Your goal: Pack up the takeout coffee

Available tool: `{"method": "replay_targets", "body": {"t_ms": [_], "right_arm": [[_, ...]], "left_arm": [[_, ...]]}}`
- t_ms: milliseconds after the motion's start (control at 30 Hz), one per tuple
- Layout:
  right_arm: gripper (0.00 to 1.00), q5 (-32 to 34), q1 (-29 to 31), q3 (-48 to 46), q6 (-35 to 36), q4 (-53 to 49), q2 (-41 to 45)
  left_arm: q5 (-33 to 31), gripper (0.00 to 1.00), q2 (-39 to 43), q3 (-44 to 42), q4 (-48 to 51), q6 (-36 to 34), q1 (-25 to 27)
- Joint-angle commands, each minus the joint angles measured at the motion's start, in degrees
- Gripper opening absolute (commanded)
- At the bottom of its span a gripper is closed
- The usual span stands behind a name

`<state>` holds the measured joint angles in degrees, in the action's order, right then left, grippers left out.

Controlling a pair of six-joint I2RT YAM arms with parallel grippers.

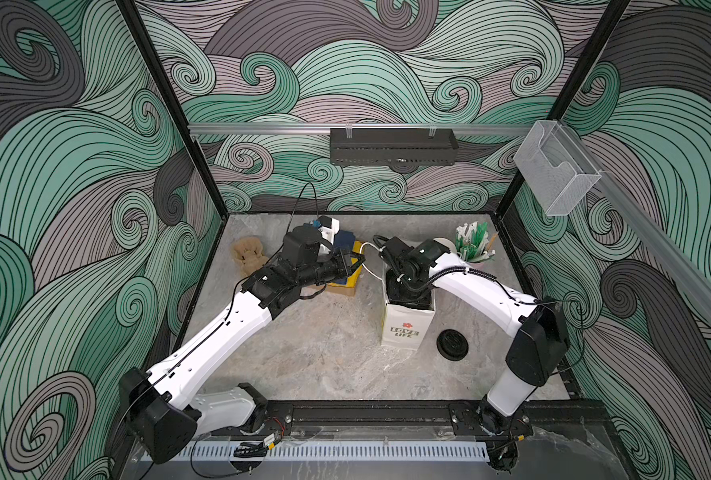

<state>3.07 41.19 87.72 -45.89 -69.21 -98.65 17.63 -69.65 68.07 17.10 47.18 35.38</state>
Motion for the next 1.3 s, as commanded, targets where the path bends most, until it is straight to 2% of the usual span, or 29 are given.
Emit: {"method": "replay_targets", "body": {"t_ms": [0,467,833,1267], "right_arm": [[0.61,1.9,-0.3,-0.3,-0.3,-2.5,-1.8],[0.6,4.5,-0.3,3.1,-0.8,-6.7,-1.3],[0.6,0.7,-0.3,-0.6,-0.9,-0.9,-2.6],[0.59,-0.7,-0.8,-4.1,-1.0,1.8,-3.1]], "left_arm": [[0.7,0.0,0.5,-0.4,-1.2,0.0,-0.5],[0.5,0.0,1.0,-1.0,-1.4,0.0,-0.5],[1.0,0.0,0.8,-0.9,-1.9,0.0,-0.5],[1.3,0.0,0.2,-0.6,-2.3,0.1,-0.5]]}}
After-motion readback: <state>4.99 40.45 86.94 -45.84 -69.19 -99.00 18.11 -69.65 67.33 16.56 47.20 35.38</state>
